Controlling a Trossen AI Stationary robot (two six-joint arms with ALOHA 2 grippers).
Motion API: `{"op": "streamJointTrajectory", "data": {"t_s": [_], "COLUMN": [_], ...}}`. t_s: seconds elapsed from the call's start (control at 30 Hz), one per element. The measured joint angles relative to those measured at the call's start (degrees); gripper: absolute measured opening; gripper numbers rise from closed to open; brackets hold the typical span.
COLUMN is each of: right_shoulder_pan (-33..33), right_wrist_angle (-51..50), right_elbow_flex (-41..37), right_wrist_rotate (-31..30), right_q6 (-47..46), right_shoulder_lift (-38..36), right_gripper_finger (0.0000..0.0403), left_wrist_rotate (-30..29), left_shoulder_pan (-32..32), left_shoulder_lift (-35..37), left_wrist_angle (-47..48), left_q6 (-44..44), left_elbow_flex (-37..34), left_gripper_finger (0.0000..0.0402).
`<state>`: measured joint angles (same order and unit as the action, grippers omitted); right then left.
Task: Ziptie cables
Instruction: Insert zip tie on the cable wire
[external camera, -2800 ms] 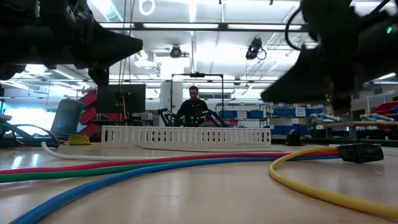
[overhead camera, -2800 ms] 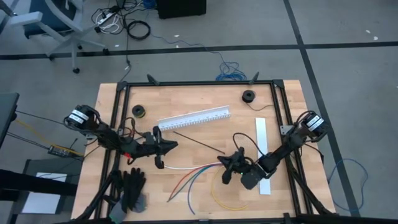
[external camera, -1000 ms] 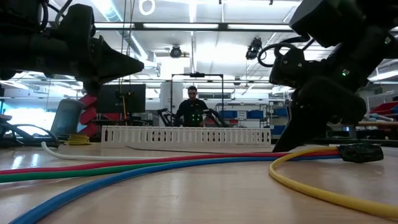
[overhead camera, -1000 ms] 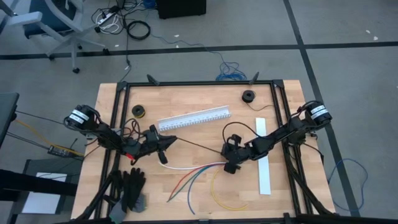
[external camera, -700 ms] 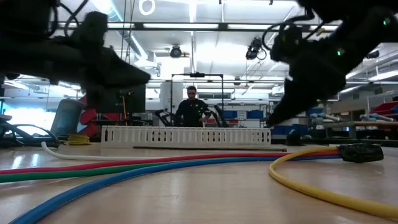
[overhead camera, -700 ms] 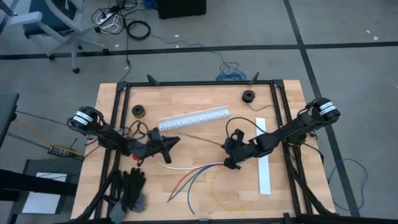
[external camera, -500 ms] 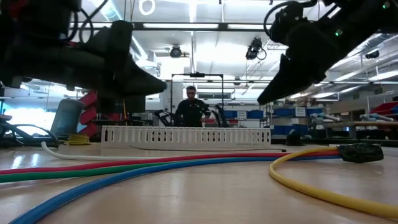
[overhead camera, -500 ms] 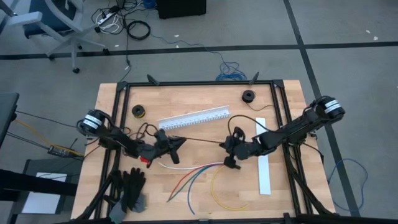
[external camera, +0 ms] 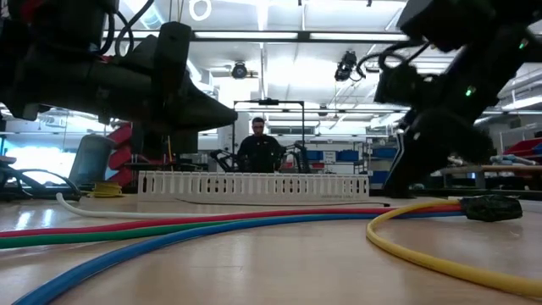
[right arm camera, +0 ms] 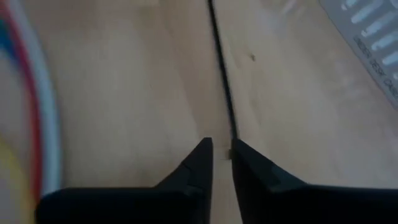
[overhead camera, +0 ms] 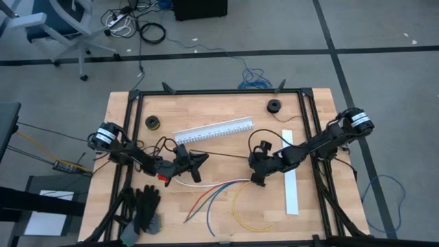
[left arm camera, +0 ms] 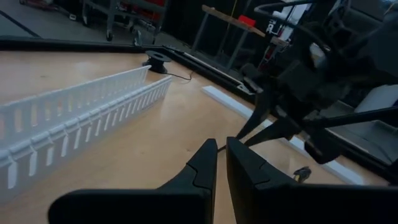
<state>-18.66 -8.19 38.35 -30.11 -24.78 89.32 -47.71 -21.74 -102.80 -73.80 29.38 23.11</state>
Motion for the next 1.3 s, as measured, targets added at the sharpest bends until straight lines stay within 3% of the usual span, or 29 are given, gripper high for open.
{"op": "streamJointTrajectory", "data": {"t_s": [0.23, 0.37, 0.47, 0.57, 0.63, 0.93, 1.3], "right_shoulder_pan": [2.5, 4.6, 5.9, 6.0, 5.4, 1.7, -1.8], "right_wrist_angle": [2.0, 5.0, 7.8, 12.5, 14.4, 11.9, 13.7], "right_elbow_flex": [0.1, 0.2, 0.1, -1.3, -2.1, -3.2, -2.9], "right_wrist_rotate": [-0.9, 0.6, 3.6, 4.9, 4.6, 3.0, -8.3], "right_q6": [-0.4, 0.4, -0.7, -1.5, -2.8, -2.2, 0.7], "right_shoulder_lift": [5.2, 8.3, 10.4, 11.5, 11.5, 2.6, -6.7], "right_gripper_finger": [0.0105, 0.011, 0.0079, 0.0019, 0.0009, 0.0001, 0.0], "left_wrist_rotate": [-0.2, -0.3, -0.3, -0.2, -0.1, 0.5, 1.0], "left_shoulder_pan": [0.0, 0.0, 0.0, 0.0, 0.0, 0.0, 0.3], "left_shoulder_lift": [0.0, 0.0, 0.0, 0.0, 0.0, 0.0, 0.1], "left_wrist_angle": [0.0, 0.0, 0.0, 0.1, 0.1, 0.0, -0.1], "left_q6": [-0.9, -2.0, -2.1, -2.1, -2.1, -0.4, 3.1], "left_elbow_flex": [0.0, 0.0, 0.0, 0.0, 0.0, 0.0, 3.5], "left_gripper_finger": [0.001, 0.001, 0.001, 0.0009, 0.0009, 0.0009, 0.0009]}}
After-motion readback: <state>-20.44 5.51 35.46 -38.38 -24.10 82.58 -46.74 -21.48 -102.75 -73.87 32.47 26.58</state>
